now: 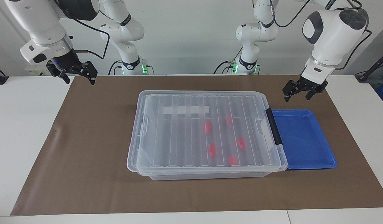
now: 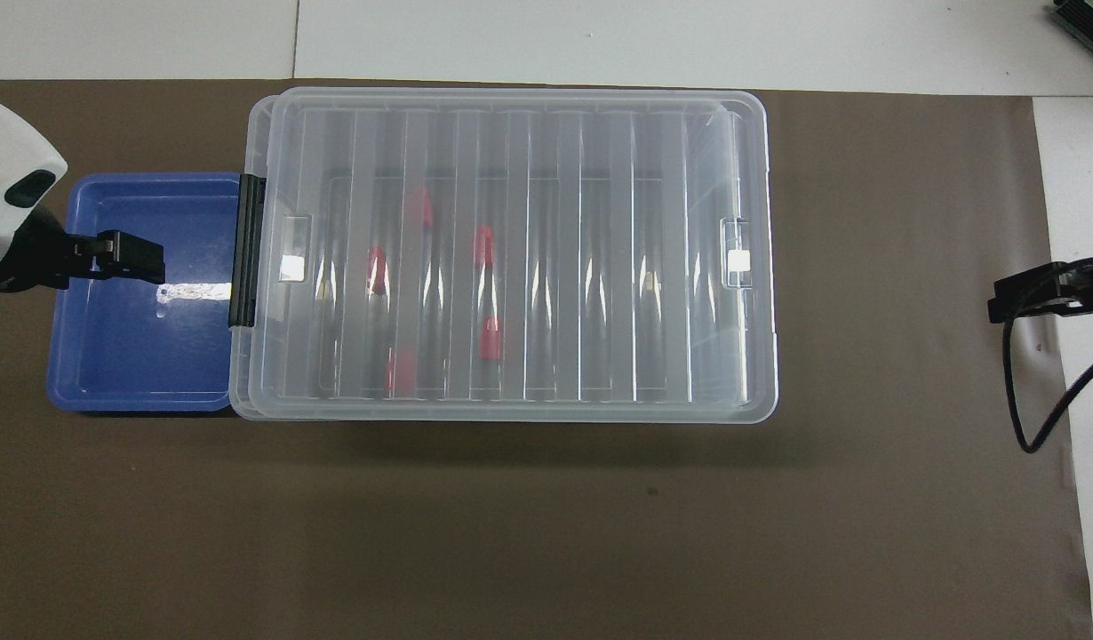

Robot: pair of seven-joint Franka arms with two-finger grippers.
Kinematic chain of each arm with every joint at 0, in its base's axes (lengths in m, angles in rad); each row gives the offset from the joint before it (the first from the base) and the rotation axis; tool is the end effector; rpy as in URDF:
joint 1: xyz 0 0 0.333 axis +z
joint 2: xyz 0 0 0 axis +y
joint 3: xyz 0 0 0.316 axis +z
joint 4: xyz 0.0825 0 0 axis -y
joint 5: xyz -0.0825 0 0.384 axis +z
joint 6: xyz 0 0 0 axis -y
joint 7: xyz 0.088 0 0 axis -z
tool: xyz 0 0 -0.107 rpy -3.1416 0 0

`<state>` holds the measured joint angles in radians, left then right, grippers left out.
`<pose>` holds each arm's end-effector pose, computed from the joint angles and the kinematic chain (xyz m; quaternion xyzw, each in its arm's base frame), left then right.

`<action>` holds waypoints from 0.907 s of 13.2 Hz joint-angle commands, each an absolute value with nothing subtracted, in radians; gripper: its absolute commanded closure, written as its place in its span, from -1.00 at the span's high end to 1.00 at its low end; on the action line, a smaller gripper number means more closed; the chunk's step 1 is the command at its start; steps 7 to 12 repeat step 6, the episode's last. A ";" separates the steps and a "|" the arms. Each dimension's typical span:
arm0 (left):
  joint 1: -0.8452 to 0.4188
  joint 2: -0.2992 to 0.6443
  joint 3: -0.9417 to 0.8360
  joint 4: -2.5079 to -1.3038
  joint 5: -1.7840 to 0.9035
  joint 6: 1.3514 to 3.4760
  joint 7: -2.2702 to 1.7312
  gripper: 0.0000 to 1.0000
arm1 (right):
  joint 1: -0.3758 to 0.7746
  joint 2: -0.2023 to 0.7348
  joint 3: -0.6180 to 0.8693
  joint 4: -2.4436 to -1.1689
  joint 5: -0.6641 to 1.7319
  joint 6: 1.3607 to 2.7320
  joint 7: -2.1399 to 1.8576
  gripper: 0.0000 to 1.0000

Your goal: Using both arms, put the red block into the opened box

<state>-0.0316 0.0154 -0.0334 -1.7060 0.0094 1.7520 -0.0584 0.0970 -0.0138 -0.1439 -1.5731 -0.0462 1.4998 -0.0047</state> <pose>0.5695 -0.0361 0.5674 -0.9999 0.0041 -0.0155 0.0034 0.5418 -0.0312 0.6250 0.9991 -0.0220 -0.0304 0.0213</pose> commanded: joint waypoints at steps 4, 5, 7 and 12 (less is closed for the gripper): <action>-0.018 -0.008 -0.037 -1.730 -0.011 1.753 -0.051 1.00 | 0.094 -0.008 -0.132 -1.562 -0.044 1.491 -0.029 1.00; -0.018 -0.008 -0.038 -1.730 -0.011 1.753 -0.051 1.00 | 0.094 -0.011 -0.132 -1.563 -0.044 1.483 -0.029 1.00; -0.018 -0.008 -0.038 -1.729 -0.011 1.753 -0.051 1.00 | 0.095 -0.014 -0.130 -1.562 -0.044 1.479 -0.022 1.00; -0.018 -0.008 -0.038 -1.729 -0.011 1.753 -0.051 1.00 | 0.095 -0.014 -0.130 -1.562 -0.044 1.479 -0.022 1.00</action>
